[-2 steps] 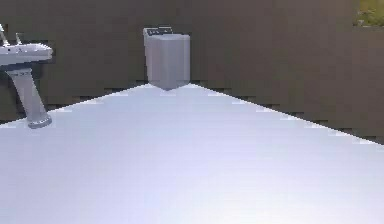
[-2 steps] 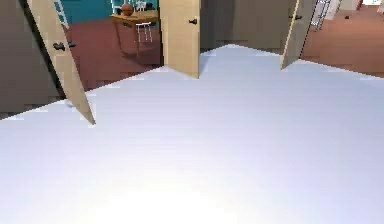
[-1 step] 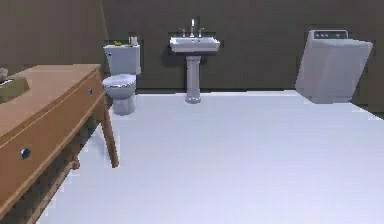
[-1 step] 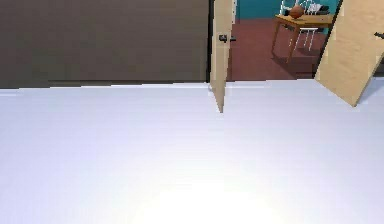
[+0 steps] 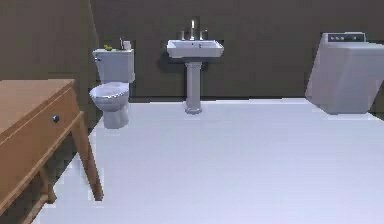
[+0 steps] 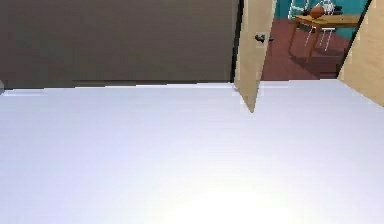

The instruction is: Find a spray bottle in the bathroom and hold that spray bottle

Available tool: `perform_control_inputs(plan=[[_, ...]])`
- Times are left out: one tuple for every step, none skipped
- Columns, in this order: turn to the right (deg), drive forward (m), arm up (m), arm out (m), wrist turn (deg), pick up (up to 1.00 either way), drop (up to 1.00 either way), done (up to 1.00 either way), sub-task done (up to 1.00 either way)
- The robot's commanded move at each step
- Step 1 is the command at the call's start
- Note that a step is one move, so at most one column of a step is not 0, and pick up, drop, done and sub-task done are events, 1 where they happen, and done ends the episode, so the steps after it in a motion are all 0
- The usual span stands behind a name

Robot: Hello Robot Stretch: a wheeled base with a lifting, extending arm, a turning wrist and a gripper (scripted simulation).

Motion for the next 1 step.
perform_control_inputs(plan=[[-45.0,0.00,0.00,0.00,0.0,0.00,0.00,0.00,0.00]])
